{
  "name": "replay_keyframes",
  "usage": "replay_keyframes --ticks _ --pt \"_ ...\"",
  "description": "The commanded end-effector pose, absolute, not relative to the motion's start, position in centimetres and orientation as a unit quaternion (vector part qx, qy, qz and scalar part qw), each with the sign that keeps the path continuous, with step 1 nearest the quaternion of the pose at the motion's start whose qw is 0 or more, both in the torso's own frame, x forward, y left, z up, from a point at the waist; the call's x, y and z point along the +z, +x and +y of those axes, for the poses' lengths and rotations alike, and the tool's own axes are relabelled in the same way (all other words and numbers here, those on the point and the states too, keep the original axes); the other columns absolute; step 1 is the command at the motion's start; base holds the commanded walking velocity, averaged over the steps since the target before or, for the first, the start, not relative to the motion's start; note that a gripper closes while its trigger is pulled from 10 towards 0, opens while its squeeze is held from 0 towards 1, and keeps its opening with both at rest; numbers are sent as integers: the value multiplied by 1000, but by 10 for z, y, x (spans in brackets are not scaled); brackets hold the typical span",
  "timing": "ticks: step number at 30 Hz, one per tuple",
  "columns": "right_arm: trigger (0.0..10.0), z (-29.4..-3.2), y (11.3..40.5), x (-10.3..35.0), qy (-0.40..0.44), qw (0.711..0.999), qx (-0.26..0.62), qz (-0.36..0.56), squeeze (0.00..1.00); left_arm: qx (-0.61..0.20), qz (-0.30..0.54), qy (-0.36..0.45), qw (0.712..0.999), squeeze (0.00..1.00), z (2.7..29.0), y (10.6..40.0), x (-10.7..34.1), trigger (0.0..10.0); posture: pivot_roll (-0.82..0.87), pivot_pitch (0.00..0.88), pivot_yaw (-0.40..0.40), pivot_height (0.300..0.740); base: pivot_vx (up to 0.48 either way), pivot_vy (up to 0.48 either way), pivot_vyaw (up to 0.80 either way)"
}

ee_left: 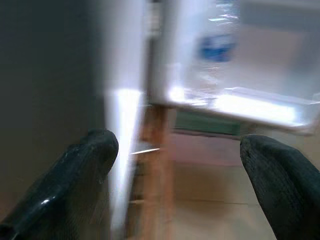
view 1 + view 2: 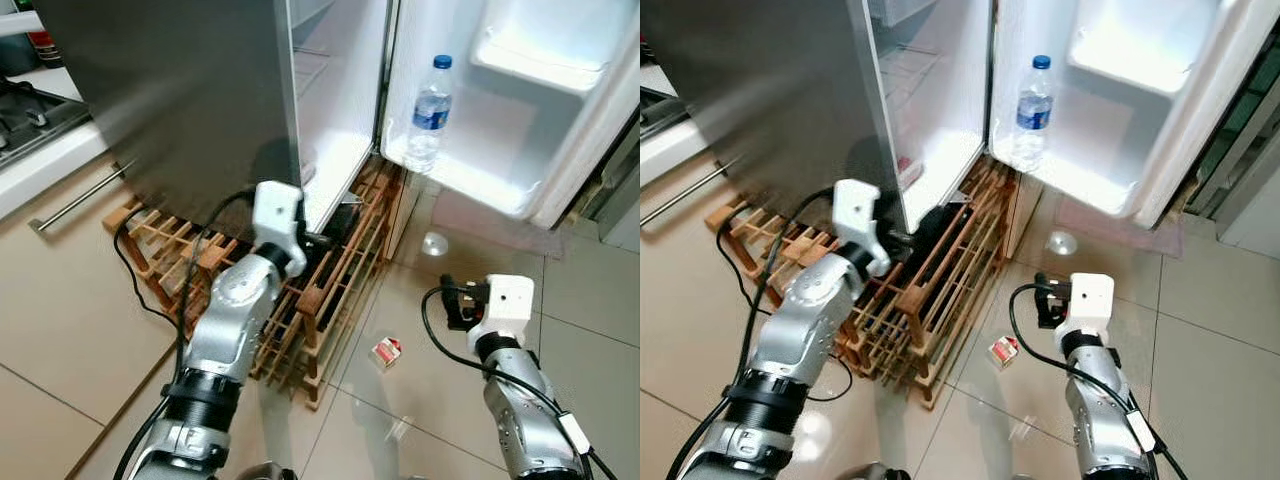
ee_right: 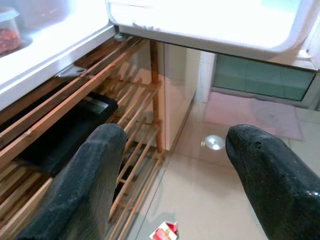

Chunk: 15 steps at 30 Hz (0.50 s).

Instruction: Restocking fridge

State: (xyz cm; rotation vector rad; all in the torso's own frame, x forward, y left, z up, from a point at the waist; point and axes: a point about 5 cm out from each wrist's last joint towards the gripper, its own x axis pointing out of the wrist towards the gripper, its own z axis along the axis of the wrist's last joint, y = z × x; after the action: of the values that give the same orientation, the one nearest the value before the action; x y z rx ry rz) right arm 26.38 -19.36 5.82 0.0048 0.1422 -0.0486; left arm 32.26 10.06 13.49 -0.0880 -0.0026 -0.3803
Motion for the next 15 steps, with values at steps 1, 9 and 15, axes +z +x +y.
replay_keyframes --ticks 1,9,15 --pt "10000 -193 267 64 -4 998 -21 60 0 -130 -5 -34 991 0 117 319 130 10000 21 0 36 740 0 0 606" --pt "10000 -187 273 67 -10 998 1 57 78 -83 -40 -11 996 0 136 305 125 10000 39 0 26 740 0 0 570" --pt "10000 -188 274 63 4 998 2 67 114 -73 -35 6 997 0 138 302 120 10000 49 0 21 740 0 396 542"
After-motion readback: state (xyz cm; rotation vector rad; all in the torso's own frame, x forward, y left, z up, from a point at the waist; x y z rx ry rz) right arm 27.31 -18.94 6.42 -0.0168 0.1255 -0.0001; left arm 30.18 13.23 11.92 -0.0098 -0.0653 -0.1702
